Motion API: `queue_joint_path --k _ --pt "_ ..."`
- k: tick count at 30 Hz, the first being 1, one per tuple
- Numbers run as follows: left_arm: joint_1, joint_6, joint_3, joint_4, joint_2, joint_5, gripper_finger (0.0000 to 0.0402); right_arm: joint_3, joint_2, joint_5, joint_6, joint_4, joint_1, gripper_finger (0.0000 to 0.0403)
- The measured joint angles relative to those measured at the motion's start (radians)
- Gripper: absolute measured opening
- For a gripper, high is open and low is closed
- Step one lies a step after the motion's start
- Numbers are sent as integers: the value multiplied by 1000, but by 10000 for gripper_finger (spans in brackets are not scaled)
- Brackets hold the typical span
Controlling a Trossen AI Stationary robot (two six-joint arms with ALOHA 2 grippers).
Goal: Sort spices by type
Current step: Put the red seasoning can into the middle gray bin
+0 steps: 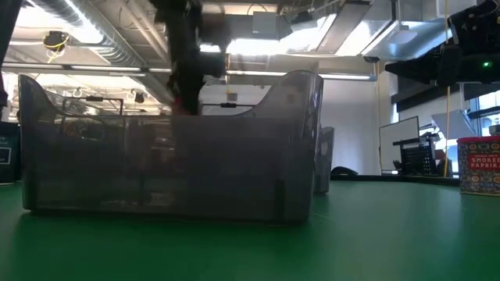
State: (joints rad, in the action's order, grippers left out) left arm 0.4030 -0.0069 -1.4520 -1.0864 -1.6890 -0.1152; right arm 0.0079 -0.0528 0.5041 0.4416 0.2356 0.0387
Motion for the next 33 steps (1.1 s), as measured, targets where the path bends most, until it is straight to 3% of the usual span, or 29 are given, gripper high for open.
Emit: queue_joint_path --k 9,16,23,33 --pt "-227 -54 -128 11 0 -1 208 0 0 -12 -3 4 0 5" --pt "-353 -47 -132 155 -6 -1 214 0 0 -63 -25 3 0 5" --pt "-402 -48 -126 207 -50 -32 211 0 0 -79 -91 -5 0 5" --pt "-389 -47 -126 200 -167 -51 219 0 0 -99 -131 -54 0 5"
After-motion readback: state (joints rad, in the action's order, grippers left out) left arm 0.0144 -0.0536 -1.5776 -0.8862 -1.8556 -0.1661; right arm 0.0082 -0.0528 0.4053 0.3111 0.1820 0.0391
